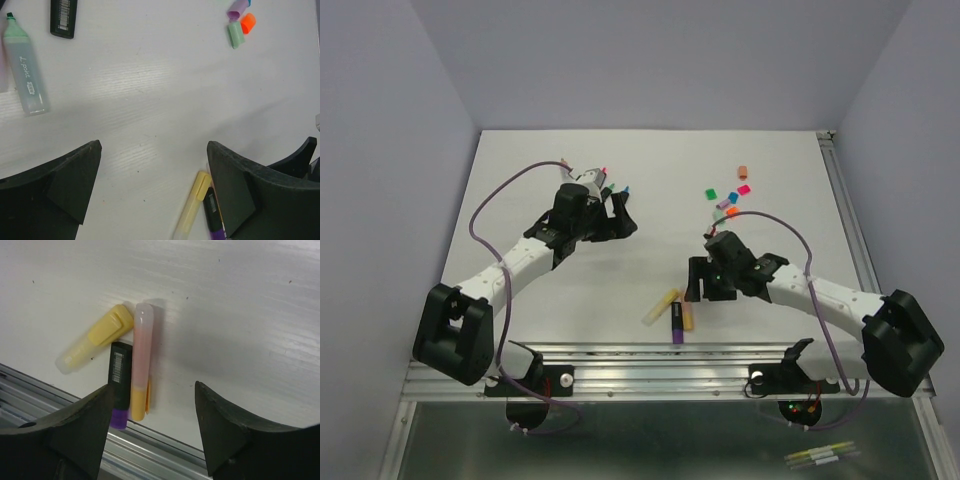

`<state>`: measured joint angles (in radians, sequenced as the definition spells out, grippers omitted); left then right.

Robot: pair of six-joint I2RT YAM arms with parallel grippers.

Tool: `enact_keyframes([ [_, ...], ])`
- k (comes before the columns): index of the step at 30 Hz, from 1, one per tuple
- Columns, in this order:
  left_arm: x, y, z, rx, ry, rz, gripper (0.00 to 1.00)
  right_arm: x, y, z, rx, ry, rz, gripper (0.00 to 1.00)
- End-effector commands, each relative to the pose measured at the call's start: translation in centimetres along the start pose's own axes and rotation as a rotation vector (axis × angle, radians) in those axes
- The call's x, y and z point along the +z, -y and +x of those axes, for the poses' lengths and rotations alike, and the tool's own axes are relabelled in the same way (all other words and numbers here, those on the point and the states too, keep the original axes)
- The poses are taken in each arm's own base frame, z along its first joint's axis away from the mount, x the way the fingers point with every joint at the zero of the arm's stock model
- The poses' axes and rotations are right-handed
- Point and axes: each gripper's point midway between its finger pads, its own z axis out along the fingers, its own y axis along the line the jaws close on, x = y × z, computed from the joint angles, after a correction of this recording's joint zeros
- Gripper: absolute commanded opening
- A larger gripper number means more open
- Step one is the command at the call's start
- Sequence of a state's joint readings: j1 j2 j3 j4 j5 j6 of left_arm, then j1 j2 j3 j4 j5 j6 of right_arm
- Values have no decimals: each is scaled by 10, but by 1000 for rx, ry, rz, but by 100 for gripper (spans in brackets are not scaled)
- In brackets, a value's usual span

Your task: Open the pen caps

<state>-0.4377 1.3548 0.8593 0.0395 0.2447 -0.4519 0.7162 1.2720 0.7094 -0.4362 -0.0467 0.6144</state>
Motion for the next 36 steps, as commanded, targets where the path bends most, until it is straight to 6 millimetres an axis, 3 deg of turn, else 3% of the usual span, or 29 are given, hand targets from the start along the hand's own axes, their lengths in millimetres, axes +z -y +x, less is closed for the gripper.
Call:
enact_keyframes([
  [1, -8, 15, -10, 13, 52, 60, 99, -5, -11, 21, 2, -52, -51, 68],
  [9, -7, 14, -8, 16, 49, 58, 99, 2, -15, 42, -42, -135, -46, 61],
  [13, -6, 13, -7, 19, 49, 59, 99, 8, -20, 52, -50, -164, -63, 52],
  [18, -4, 12, -5, 20, 42, 58, 99, 16, -22, 64, -51, -210, -60, 50],
  [24, -4, 11, -4, 20, 43, 57, 99, 21, -13, 71, -17, -217, -9, 41],
  [30, -3, 11, -3, 19, 39, 58, 99, 23, -22, 72, 6, -213, -58, 33],
  [33, -4, 12, -2, 19, 36, 63, 99, 22, -26, 69, 8, -198, -78, 22],
  [34, -4, 13, -2, 20, 36, 72, 99, 21, -27, 66, 9, -191, -79, 12],
  [36, -4, 17, -1, 20, 30, 93, 99, 18, -26, 57, 16, -152, -57, 3],
])
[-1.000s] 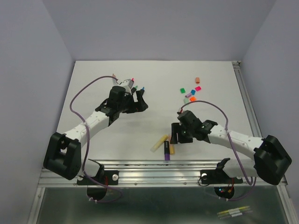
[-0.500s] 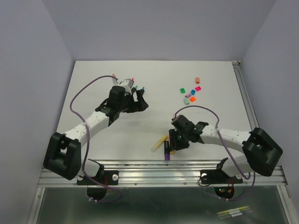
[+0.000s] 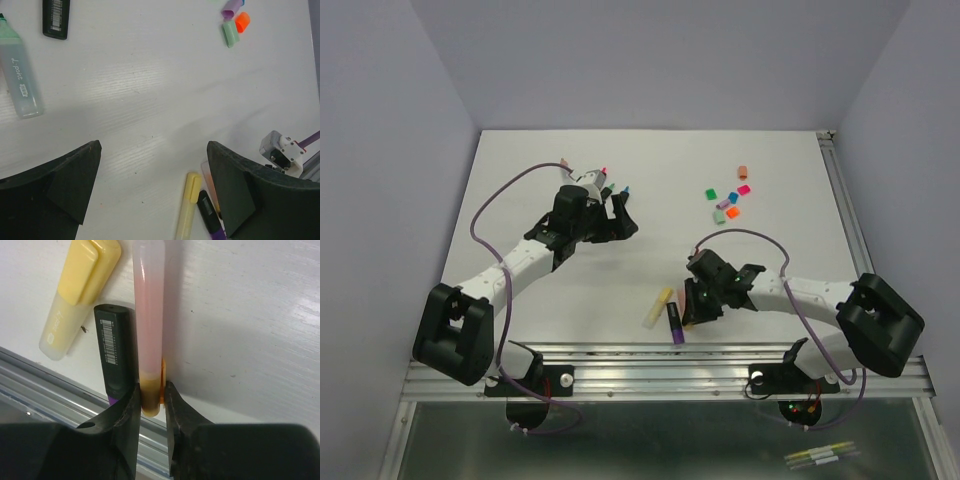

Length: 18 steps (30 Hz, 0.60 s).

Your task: Open the pen caps

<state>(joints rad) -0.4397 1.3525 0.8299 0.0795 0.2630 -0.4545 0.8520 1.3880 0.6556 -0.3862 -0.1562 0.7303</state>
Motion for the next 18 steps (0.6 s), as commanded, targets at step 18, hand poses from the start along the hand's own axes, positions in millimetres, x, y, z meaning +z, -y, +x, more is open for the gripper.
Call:
enact_keyframes([
  [18, -40, 94, 2, 47, 11, 537, 99, -87, -118, -130, -218, 447, -461, 1],
])
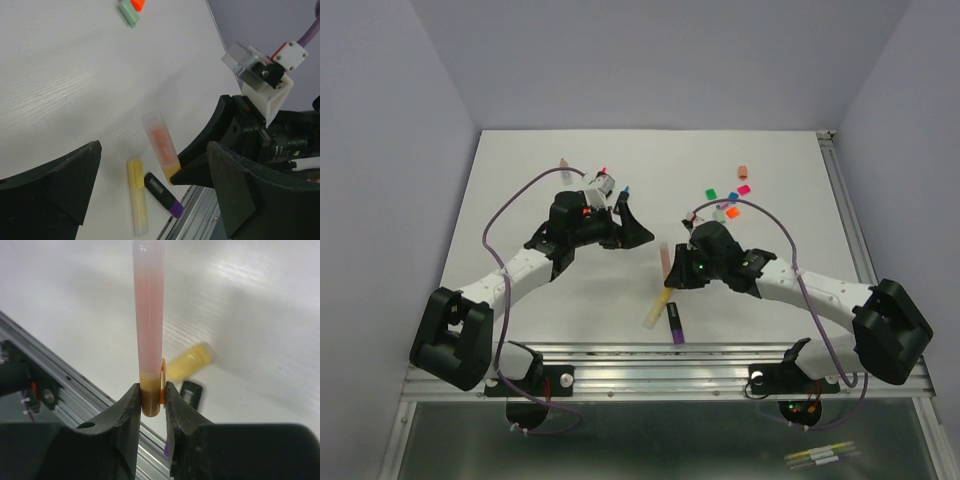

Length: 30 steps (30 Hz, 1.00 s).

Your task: Open the pen caps

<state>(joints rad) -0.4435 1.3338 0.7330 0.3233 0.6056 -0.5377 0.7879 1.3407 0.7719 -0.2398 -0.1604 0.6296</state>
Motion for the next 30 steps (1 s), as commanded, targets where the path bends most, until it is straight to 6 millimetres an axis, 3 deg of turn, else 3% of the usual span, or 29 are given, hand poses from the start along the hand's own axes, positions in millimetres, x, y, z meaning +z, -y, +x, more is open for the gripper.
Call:
enact_keyframes([
  [1, -15, 46, -18, 88, 64, 176, 99, -36, -81, -81, -119, 256, -345, 1],
  [5, -24, 66, -20, 109, 80, 266, 99, -53, -104, -96, -145, 281, -501, 1],
  [8, -30, 81, -20, 119, 92, 340, 99, -60, -121, -93, -179, 248, -611, 1],
  [14, -30, 83, -26, 132, 110, 340, 99, -72, -141, -95, -209, 250, -732, 1],
  [17, -29, 83, -25, 127, 106, 343, 92, -74, -143, -97, -208, 260, -745, 1],
  [18, -30, 85, -27, 126, 110, 346, 80, -73, -143, -97, -205, 260, -744, 1],
  [20, -32, 89, -28, 130, 110, 362, 64, -71, -142, -98, -202, 262, -738, 1],
  [23, -34, 92, -29, 123, 114, 370, 5, -69, -141, -103, -199, 278, -725, 1],
  [24, -34, 92, -29, 119, 115, 370, 0, -68, -139, -105, -194, 287, -718, 1],
  [27, -34, 93, -36, 98, 153, 362, 0, -66, -141, -105, -202, 293, -743, 1],
  [30, -35, 93, -58, 88, 238, 323, 0, -60, -142, -91, -213, 224, -796, 1],
])
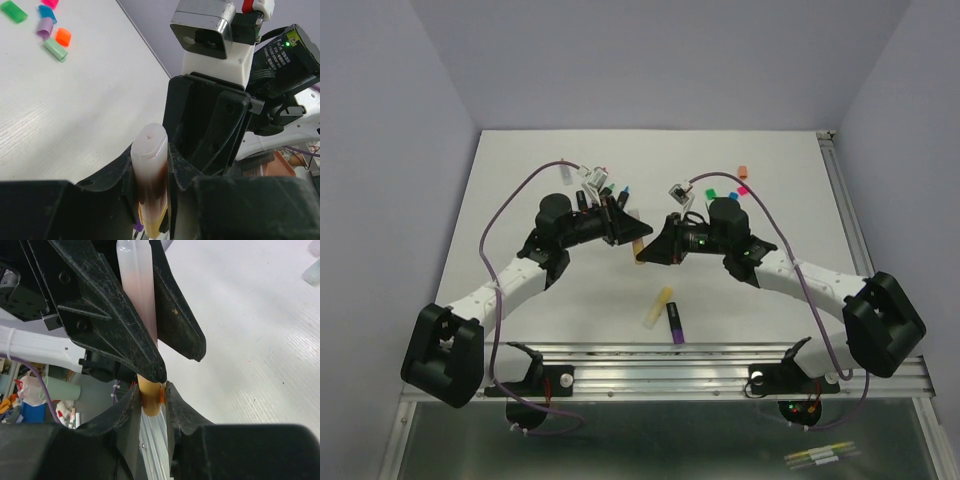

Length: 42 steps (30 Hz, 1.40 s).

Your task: Open the pen caps

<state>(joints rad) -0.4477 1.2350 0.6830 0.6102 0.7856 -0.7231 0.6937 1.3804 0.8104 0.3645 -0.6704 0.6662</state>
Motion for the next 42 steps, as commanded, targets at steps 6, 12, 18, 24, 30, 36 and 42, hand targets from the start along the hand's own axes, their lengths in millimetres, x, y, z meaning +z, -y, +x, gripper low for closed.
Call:
enact_keyframes([
  [6, -4, -8, -124, 122, 409, -160, 0, 5, -40, 31, -13, -66, -264, 1],
  [12, -15, -21, -200, 117, 543, -200, 0, 6, -59, 76, -92, -167, -274, 1],
  [18, -32, -36, -228, 114, 591, -242, 0, 5, -51, 81, -66, -179, -200, 1],
  [24, -35, -102, -194, 39, 457, -489, 0, 5, 22, 52, 52, -100, 140, 1],
  [30, -70, -216, -127, -52, 243, -966, 0, -40, 141, -1, 139, 57, 624, 1],
  [36, -79, -263, -102, -14, 60, -1118, 3, -84, 205, -15, 154, 65, 957, 1],
  [42, -95, -288, -95, 35, -30, -1238, 6, -111, 264, -20, 205, 47, 1149, 1],
])
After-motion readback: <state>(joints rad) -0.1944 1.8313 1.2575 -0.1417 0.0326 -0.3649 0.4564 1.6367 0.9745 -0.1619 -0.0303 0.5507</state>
